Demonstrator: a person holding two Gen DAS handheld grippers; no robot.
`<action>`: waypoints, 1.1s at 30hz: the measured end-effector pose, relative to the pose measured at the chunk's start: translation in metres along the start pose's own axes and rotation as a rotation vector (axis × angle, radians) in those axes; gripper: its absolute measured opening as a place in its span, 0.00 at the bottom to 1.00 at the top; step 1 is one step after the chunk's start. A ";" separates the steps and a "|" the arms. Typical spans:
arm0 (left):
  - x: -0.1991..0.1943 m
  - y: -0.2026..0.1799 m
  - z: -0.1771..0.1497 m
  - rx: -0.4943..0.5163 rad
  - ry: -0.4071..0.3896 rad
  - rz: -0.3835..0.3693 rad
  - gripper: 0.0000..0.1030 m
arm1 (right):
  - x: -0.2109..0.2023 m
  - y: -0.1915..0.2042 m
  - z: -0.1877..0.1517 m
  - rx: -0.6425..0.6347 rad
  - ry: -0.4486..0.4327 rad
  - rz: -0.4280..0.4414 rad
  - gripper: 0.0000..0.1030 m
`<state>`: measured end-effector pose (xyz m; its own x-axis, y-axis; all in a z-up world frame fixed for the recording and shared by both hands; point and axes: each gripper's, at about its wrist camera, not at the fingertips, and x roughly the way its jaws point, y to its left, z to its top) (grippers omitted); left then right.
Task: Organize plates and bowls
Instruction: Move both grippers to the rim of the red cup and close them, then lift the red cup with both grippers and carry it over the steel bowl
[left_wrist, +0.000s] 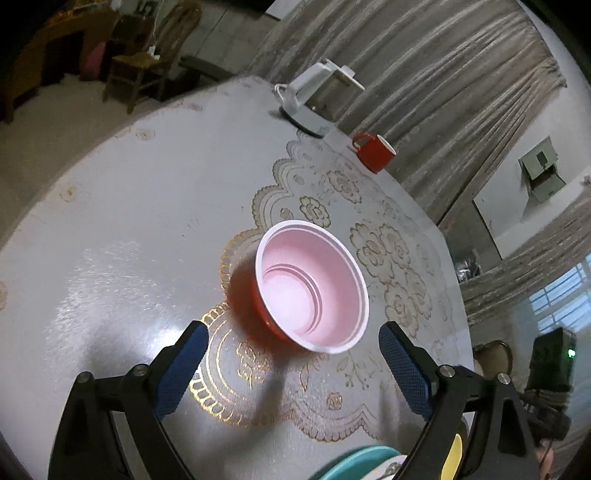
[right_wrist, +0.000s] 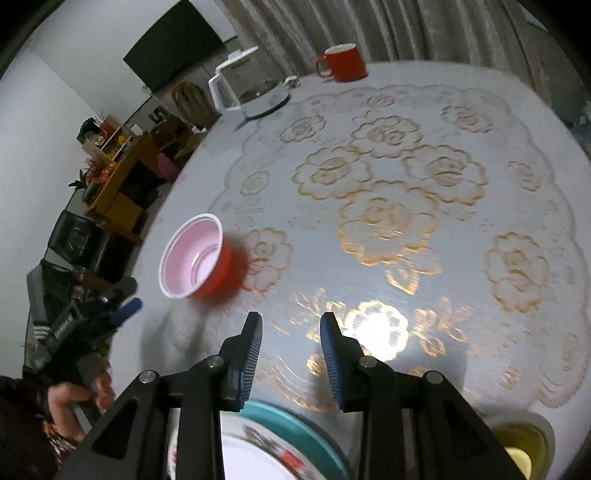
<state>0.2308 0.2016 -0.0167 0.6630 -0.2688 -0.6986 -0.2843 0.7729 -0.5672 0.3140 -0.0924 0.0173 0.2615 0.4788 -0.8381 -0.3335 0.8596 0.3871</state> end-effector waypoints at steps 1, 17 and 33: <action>0.002 0.000 0.001 -0.001 0.007 -0.004 0.91 | 0.006 0.004 0.005 -0.002 0.008 -0.002 0.34; 0.030 0.010 0.017 -0.026 0.067 -0.099 0.56 | 0.100 0.050 0.046 0.026 0.114 0.079 0.36; 0.025 -0.009 -0.006 0.067 0.032 -0.070 0.30 | 0.103 0.059 0.030 -0.040 0.103 0.068 0.13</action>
<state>0.2461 0.1841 -0.0319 0.6566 -0.3413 -0.6726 -0.1904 0.7879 -0.5857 0.3485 0.0129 -0.0349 0.1429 0.5134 -0.8462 -0.3833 0.8169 0.4309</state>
